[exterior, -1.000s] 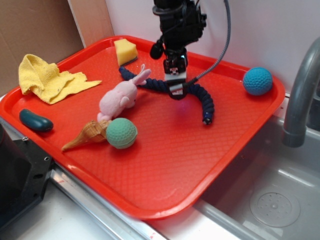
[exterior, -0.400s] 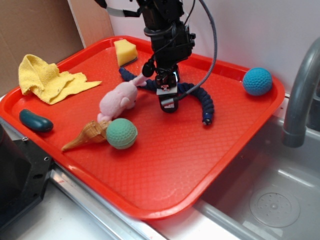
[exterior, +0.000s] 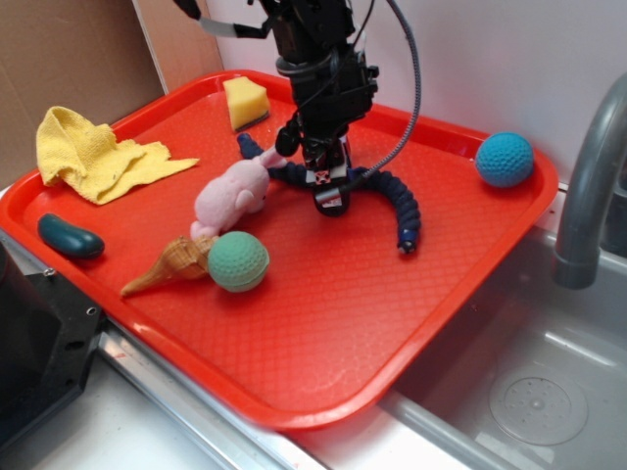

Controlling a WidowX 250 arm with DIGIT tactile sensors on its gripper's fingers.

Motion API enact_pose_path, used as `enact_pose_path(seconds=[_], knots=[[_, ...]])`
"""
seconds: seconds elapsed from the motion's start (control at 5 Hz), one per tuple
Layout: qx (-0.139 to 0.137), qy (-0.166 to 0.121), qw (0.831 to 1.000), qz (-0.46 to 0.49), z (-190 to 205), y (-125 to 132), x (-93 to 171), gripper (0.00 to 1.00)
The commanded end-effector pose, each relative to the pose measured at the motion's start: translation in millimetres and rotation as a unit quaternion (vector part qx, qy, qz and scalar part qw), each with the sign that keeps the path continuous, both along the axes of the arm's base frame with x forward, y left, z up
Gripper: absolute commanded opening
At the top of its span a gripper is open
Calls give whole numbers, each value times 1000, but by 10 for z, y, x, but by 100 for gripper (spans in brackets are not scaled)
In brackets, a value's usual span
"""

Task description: Grab the blue rope.

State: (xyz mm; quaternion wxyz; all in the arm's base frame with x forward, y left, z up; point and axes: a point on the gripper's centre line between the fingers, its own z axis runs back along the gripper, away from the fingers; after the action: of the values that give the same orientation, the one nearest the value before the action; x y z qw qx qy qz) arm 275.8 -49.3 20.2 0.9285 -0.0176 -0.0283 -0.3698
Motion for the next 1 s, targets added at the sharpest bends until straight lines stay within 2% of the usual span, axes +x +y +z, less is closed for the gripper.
enact_pose_path(seconds=[0.0,0.2,0.4,0.6,0.8], knots=[[3,-72,994,80,995,26,-364,0],[1,-108,987,120,1476,10,-571,0],[-12,-90,974,209,1989,51,-819,0],[-43,-52,949,309,2338,256,-1029,0],[-48,-43,931,359,2383,387,-1143,0]])
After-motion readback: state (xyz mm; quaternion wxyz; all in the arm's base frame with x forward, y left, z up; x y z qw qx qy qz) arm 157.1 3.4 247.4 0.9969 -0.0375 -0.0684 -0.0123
